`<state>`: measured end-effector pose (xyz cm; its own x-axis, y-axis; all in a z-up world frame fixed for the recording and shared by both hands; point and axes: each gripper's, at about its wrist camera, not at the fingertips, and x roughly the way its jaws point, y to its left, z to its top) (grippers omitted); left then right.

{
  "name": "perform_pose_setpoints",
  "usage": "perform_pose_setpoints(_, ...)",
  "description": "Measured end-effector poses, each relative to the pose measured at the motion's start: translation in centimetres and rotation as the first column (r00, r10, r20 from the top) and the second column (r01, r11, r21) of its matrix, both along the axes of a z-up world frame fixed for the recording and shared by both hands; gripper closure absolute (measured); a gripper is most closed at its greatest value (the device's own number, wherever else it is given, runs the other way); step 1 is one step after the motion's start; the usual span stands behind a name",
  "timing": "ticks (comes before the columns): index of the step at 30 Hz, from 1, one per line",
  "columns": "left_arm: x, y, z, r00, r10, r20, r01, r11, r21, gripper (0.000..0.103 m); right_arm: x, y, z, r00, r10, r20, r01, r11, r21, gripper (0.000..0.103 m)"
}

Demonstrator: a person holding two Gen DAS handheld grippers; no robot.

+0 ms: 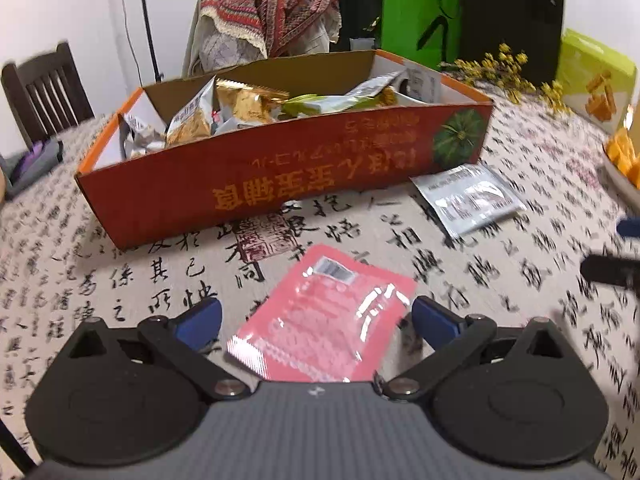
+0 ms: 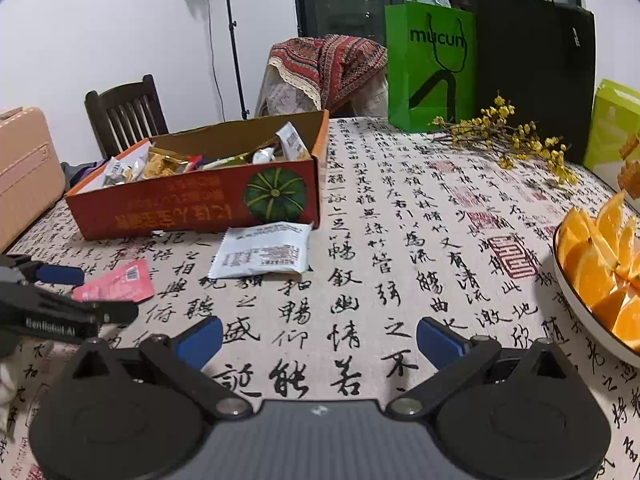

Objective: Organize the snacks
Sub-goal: 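Grasp the pink packet with the left gripper while the right moves toward a white sachet, then grasp the white sachet with the right gripper while the left holds the pink packet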

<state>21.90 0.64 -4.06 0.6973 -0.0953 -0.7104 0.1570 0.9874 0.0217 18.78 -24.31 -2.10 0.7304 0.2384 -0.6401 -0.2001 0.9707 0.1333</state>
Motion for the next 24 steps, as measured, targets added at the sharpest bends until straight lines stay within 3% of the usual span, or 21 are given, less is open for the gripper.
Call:
perform_pose_setpoints(3, 0.7, 0.9, -0.3, 0.998, 0.063, 0.027, -0.063, 0.998, -0.011, 0.0, 0.1, 0.0, -0.4, 1.0, -0.012, -0.011, 0.012, 1.0, -0.006, 0.0)
perform_pose_setpoints(5, 0.5, 1.1, -0.1, 0.997, 0.069, 0.035, -0.069, 0.998, -0.013, 0.009, 0.2, 0.0, -0.5, 1.0, -0.02, -0.014, 0.019, 1.0, -0.017, 0.0)
perform_pose_setpoints(7, 0.3, 1.2, 0.3, 0.996, 0.07, 0.047, -0.069, 0.997, -0.02, 0.034, 0.2, 0.0, -0.6, 1.0, -0.021, -0.016, 0.021, 1.0, -0.014, 0.0)
perform_pose_setpoints(17, -0.9, 2.0, 1.2, 0.99, 0.125, 0.067, -0.122, 0.991, -0.051, 0.035, 0.7, 0.9, -0.7, 1.0, 0.003, -0.026, -0.004, 1.0, -0.024, 0.0)
perform_pose_setpoints(24, -2.0, 2.6, 4.3, 0.965, 0.185, 0.186, -0.167, 0.98, -0.105, 0.035, 2.2, 2.3, 1.1, 0.999, 0.041, 0.013, -0.04, 0.998, -0.056, 0.0)
